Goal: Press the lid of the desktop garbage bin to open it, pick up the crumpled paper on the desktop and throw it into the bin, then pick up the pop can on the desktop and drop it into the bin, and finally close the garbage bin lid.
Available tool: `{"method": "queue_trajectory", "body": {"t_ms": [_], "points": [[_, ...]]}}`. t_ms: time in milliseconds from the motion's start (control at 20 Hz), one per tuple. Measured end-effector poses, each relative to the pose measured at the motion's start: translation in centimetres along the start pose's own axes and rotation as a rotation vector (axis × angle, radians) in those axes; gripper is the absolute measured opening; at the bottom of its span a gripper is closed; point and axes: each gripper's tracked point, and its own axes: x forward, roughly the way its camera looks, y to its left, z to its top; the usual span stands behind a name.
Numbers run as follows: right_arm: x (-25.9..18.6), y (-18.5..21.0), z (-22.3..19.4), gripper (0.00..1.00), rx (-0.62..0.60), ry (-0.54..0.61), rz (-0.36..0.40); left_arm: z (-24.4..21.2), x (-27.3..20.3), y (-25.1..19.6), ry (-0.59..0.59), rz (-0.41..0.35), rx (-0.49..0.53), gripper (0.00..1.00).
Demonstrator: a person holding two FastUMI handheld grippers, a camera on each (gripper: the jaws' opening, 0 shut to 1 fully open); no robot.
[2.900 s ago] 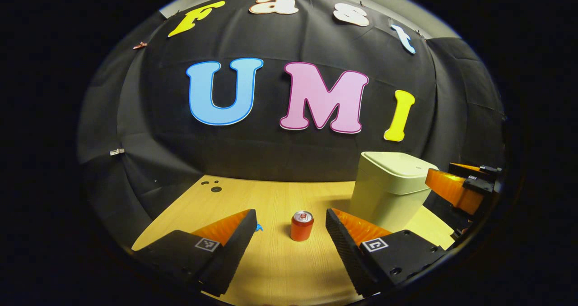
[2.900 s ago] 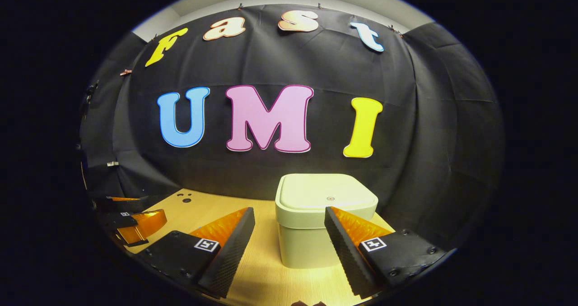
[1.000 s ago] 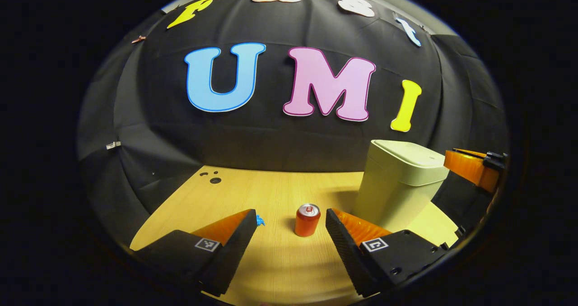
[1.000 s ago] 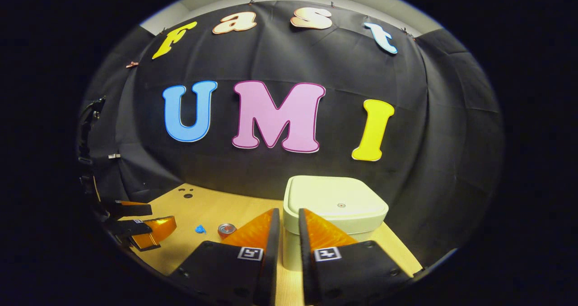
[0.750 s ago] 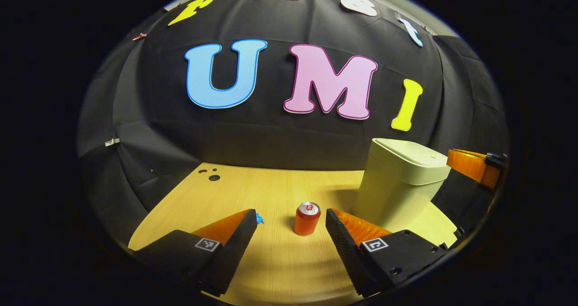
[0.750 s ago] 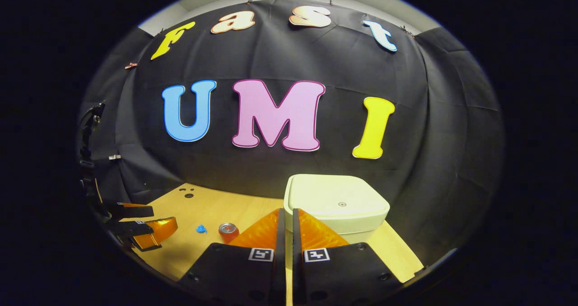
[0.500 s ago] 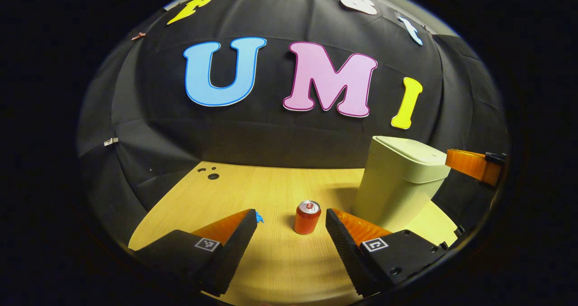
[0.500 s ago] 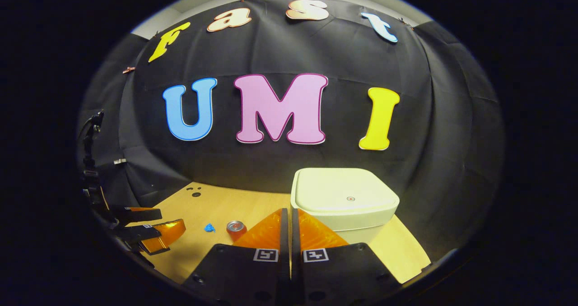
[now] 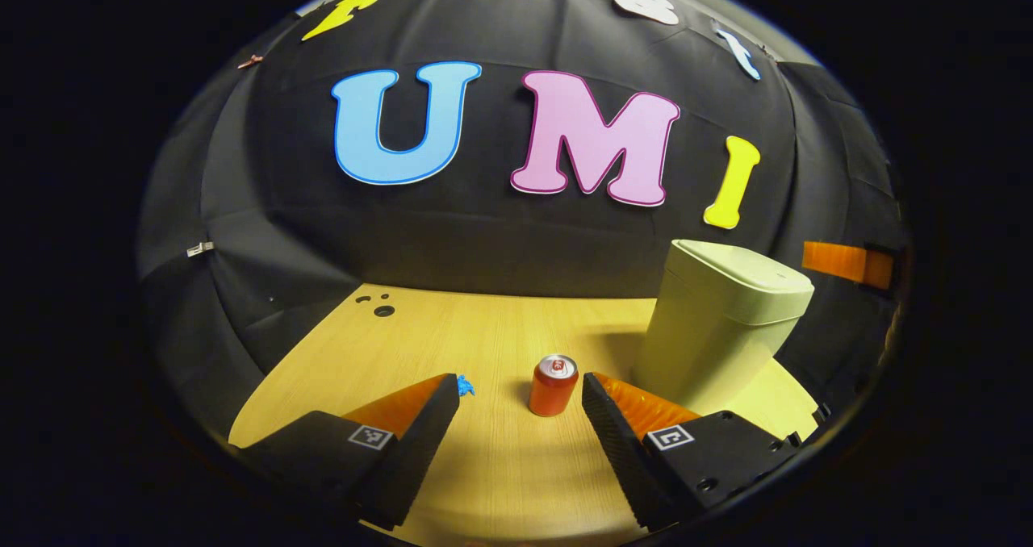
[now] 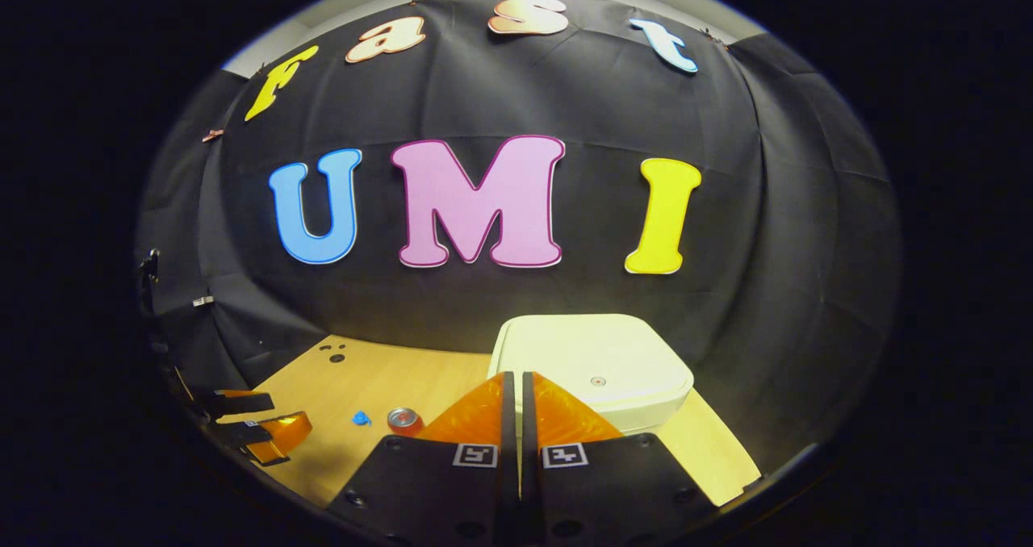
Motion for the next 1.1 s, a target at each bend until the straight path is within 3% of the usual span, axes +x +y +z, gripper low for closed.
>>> {"method": "queue_trajectory", "body": {"t_ms": [400, 450, 850, 1100], "points": [[3.7, -4.3, -0.6, 0.02, -0.009, 0.059, -0.062, -0.3, 0.0, 0.5, 0.019, 0.015, 0.008, 0.98], [4.2, -4.7, -1.0, 0.06, -0.014, 0.072, -0.07, -0.4, 0.0, 0.5, 0.022, 0.018, 0.006, 0.98], [6.7, -6.3, -3.7, 0.06, -0.005, 0.16, -0.083, -0.8, 0.0, 0.5, 0.035, 0.02, -0.003, 0.98], [7.0, -6.1, -3.8, 0.06, -0.019, 0.151, -0.082, -1.1, 0.4, 0.5, 0.045, 0.02, -0.014, 0.99]]}}
